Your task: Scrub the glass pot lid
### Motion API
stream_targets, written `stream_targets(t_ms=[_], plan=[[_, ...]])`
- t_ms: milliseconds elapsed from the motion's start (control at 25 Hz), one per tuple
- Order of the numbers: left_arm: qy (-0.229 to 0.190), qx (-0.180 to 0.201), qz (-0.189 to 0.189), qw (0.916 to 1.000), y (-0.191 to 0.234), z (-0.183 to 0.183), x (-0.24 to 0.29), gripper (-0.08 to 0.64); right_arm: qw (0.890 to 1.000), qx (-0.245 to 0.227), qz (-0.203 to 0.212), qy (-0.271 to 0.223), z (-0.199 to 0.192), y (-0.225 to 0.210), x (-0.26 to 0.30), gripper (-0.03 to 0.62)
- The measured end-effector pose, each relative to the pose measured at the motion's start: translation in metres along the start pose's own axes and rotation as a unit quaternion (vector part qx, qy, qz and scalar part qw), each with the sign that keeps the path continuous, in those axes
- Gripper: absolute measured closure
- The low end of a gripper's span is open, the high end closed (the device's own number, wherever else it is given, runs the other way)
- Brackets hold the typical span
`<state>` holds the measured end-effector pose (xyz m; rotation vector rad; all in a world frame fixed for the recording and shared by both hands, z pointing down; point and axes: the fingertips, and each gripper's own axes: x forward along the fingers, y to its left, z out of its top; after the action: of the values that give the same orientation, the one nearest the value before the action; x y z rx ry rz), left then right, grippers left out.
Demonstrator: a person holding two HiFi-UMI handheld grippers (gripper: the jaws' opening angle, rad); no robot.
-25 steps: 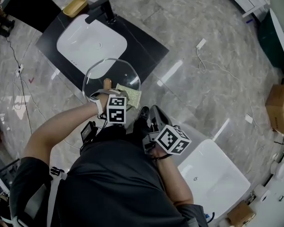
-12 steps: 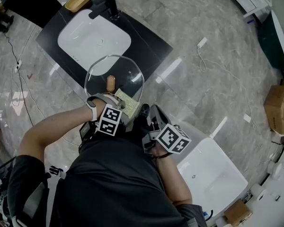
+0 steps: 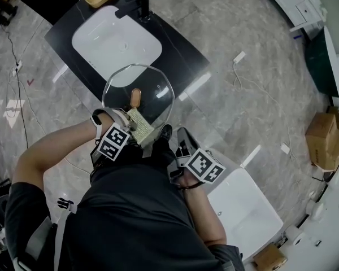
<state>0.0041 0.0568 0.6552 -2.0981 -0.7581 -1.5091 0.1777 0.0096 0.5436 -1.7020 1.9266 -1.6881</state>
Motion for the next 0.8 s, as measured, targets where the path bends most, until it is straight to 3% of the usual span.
stream_targets(t_ms=[440, 600, 800], plan=[[0.006, -0.02, -0.011, 0.9997, -0.043, -0.024, -0.011, 0.494, 0.999, -0.042, 0.018, 0.029, -0.001, 0.029, 0.02, 0.586], [-0.023, -0.1, -0.002, 0.9948, -0.046, -0.025, -0.022, 0.494, 0.998, -0.05, 0.023, 0.038, -0.001, 0.036, 0.025, 0.586], [-0.043, -0.209, 0.017, 0.9769, -0.063, -0.036, -0.035, 0.494, 0.996, -0.071, 0.036, 0.045, 0.005, 0.05, 0.031, 0.586]])
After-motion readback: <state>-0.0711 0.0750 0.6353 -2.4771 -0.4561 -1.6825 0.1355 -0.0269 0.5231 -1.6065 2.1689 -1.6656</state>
